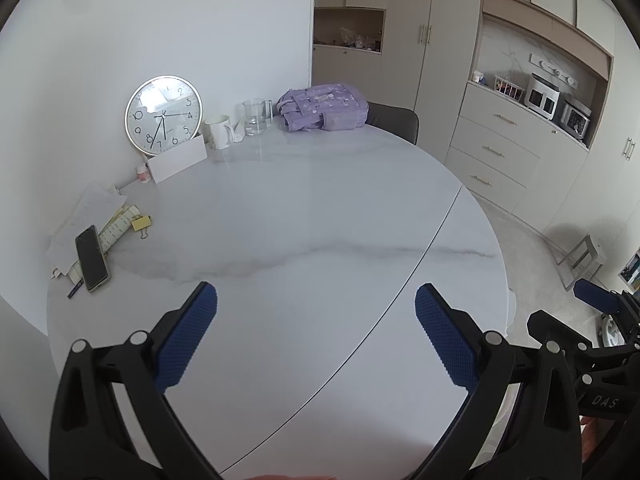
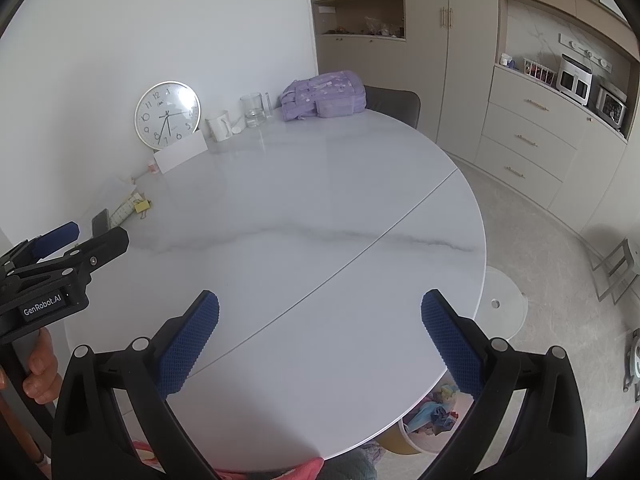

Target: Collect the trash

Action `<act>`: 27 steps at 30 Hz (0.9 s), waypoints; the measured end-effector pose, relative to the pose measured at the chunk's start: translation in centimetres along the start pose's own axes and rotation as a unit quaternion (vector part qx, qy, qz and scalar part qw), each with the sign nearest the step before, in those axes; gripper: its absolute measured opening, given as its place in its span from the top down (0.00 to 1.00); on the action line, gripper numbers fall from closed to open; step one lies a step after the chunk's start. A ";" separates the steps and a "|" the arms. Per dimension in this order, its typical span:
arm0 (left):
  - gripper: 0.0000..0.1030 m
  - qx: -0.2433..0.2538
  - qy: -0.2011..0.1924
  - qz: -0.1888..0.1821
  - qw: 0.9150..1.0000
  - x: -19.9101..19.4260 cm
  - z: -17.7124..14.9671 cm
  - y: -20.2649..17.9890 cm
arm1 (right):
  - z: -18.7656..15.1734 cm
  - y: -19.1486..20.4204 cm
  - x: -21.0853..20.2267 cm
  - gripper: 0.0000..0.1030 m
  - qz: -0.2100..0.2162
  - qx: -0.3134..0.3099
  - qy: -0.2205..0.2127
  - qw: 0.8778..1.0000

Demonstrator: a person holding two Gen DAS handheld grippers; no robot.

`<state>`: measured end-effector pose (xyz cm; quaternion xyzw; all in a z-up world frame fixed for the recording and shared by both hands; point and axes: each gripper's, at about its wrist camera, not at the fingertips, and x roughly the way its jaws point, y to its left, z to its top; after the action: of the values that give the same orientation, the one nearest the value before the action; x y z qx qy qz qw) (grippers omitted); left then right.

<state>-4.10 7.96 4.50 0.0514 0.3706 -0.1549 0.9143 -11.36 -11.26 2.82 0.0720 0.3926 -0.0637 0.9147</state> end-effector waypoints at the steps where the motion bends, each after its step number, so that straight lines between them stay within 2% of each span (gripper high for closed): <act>1: 0.08 0.000 0.001 -0.002 1.000 0.0 0.0 0.0 | 0.0 0.0 0.0 0.02 0.000 0.000 0.000 1.000; 27: 0.08 0.003 0.003 -0.005 1.000 0.4 0.3 0.1 | -0.2 -0.4 0.2 0.02 -0.005 -0.003 0.007 1.000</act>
<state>-3.63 7.87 4.44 0.0530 0.3726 -0.1602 0.9125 -11.38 -11.62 2.51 0.0680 0.3997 -0.0669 0.9117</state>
